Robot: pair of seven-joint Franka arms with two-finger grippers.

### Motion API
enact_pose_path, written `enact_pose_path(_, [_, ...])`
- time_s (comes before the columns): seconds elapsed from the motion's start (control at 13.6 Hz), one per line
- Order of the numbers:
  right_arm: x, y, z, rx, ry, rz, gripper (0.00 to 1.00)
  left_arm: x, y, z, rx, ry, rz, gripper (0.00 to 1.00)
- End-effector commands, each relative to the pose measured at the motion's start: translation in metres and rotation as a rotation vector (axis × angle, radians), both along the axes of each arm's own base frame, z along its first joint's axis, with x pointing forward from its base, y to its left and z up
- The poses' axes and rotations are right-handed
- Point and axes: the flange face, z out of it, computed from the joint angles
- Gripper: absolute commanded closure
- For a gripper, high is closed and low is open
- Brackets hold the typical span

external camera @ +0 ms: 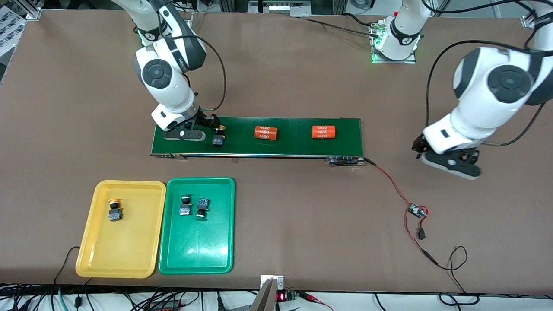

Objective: Sort buttons by color to trays
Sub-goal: 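Grasp the next yellow button with the right gripper while the left gripper withdraws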

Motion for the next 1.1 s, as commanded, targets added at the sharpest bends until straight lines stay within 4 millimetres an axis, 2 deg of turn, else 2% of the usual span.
enact_pose_path(0.0, [-0.006, 0.009, -0.013, -0.004, 0.005, -0.017, 0.05, 0.004, 0.027, 0.038, -0.076, 0.028, 0.316, 0.00])
enact_pose_path(0.07, [-0.006, 0.009, -0.018, -0.018, 0.007, -0.001, 0.05, 0.007, 0.045, 0.049, -0.091, 0.024, 0.365, 0.00])
enact_pose_path(0.22, [-0.006, 0.009, -0.027, -0.039, 0.000, 0.027, 0.05, 0.011, 0.058, 0.057, -0.089, 0.000, 0.392, 0.00])
enact_pose_path(0.29, [-0.006, 0.010, -0.031, -0.040, 0.001, 0.032, 0.05, 0.012, 0.058, 0.066, -0.119, -0.009, 0.409, 0.00])
enact_pose_path(0.37, [-0.006, 0.010, -0.035, -0.039, 0.005, 0.033, 0.05, 0.014, 0.072, 0.078, -0.160, -0.022, 0.449, 0.00])
enact_pose_path(0.44, [-0.006, 0.010, -0.038, -0.036, 0.002, 0.035, 0.05, 0.013, 0.077, 0.080, -0.161, -0.011, 0.460, 0.00])
enact_pose_path(0.51, [-0.005, 0.011, -0.042, -0.033, 0.002, 0.034, 0.07, 0.010, 0.091, 0.083, -0.152, 0.006, 0.485, 0.00])
enact_pose_path(0.59, [-0.005, 0.011, -0.044, -0.035, 0.004, 0.041, 0.14, 0.008, 0.095, 0.095, -0.166, 0.011, 0.497, 0.00])
enact_pose_path(0.66, [-0.004, 0.010, -0.048, -0.050, -0.007, 0.070, 0.30, 0.001, 0.098, 0.108, -0.179, 0.040, 0.504, 0.00])
enact_pose_path(0.74, [-0.003, 0.009, -0.050, -0.063, -0.014, 0.090, 0.43, -0.004, 0.094, 0.114, -0.175, 0.064, 0.465, 0.00])
enact_pose_path(0.96, [-0.001, 0.007, -0.058, -0.070, -0.007, 0.096, 0.77, -0.008, 0.089, 0.116, -0.165, 0.064, 0.415, 0.00])
enact_pose_path(1.03, [0.000, 0.005, -0.058, -0.070, -0.007, 0.099, 0.86, -0.009, 0.090, 0.115, -0.164, 0.067, 0.415, 0.00])
